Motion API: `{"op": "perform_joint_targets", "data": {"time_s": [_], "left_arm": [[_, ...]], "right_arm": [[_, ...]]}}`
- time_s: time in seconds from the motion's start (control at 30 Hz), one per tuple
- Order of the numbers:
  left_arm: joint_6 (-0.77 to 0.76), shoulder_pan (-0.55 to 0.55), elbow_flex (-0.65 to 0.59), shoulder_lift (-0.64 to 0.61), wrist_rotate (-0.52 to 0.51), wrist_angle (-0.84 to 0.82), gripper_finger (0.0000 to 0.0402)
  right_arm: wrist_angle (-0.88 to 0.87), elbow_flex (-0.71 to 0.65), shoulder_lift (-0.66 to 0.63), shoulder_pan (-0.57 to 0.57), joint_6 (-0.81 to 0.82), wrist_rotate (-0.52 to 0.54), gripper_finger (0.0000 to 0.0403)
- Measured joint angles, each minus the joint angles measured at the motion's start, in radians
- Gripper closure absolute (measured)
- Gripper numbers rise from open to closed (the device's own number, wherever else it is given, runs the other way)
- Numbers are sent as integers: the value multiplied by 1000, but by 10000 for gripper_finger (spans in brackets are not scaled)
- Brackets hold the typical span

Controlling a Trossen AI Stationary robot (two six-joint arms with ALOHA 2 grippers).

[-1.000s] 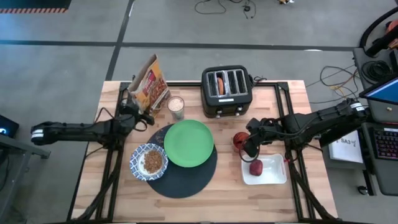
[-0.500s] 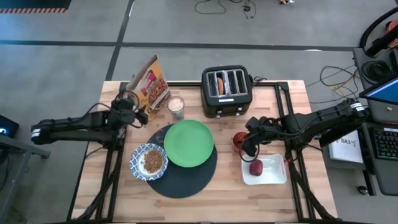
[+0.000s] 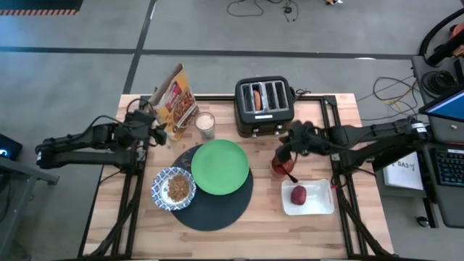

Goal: Arrange a breakfast setting
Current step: Pour the cereal from the cereal box into the white bowl, then put the bread from the toaster on the green plate

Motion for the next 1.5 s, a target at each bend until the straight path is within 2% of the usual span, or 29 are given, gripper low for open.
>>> {"op": "perform_joint_targets", "data": {"time_s": [0.27,0.37,0.47,0.6,0.7,0.87,1.0,1.13,1.5], "left_arm": [[43,-22,37,-36,16,1,159],[43,-37,30,-50,16,1,159],[43,-55,30,-66,16,3,159],[50,-74,26,-90,4,18,159],[70,-78,25,-111,-4,47,159],[97,-78,25,-144,-20,56,159],[102,-78,24,-167,-21,56,159],[104,-78,19,-180,-21,57,159],[104,-78,18,-182,-22,58,159]], "right_arm": [[177,44,4,-272,-224,-35,388],[245,73,42,-346,-283,-89,362],[281,142,133,-384,-337,-115,318],[234,287,294,-430,-389,-112,255],[120,423,419,-477,-388,-108,218],[-53,603,596,-528,-339,-106,184],[-131,692,684,-535,-304,-99,185],[-201,753,730,-532,-257,-10,200],[-200,760,795,-530,-238,1,268]]}}
